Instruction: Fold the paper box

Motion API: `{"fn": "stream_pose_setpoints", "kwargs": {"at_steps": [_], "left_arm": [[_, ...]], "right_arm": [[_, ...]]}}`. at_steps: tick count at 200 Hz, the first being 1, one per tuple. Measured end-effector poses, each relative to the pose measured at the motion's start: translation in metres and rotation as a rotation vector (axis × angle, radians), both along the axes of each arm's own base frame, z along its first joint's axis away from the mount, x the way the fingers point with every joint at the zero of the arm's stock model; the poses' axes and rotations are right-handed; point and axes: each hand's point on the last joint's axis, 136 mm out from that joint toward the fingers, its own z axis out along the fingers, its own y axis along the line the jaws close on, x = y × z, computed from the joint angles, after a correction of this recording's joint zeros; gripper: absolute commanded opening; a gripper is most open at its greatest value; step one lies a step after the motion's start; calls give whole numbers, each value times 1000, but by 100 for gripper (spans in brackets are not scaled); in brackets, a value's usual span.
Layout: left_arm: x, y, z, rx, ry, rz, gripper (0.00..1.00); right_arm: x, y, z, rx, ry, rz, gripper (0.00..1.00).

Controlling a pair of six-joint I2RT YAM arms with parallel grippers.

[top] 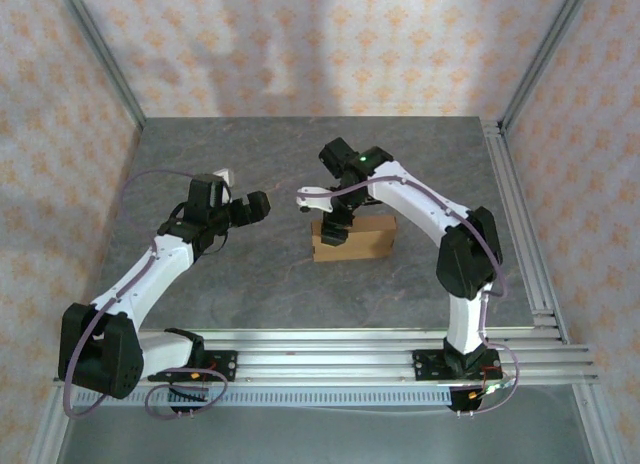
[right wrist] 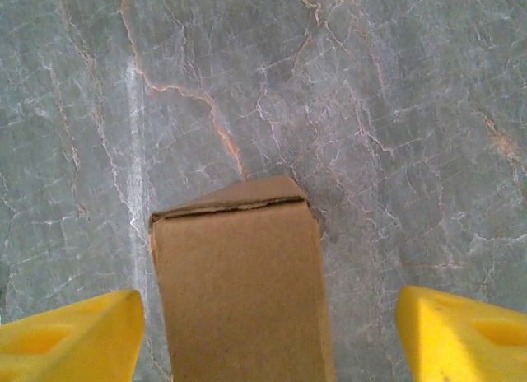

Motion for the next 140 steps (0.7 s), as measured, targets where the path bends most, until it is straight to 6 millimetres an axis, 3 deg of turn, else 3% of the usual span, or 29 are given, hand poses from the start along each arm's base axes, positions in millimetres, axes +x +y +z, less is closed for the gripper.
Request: {"fn": "stream_pose_setpoints", "kwargs": {"at_steps": [62,76,106,140], "left_arm": [[-1,-1,-1,3,2,-15,100],[-1,-1,-1,8,0,-20,100],[-1,-1,-1,13,-2,-24,100],[-1,-2,-1,13,-2,-25,100]], "right_arm": [[3,-3,4,-26,-22,19,45],[4,-4,6,-35,-28,17,45],[6,-5,9,-40,-38,16,63],[6,-6,6,-50,-31,14,59]]}}
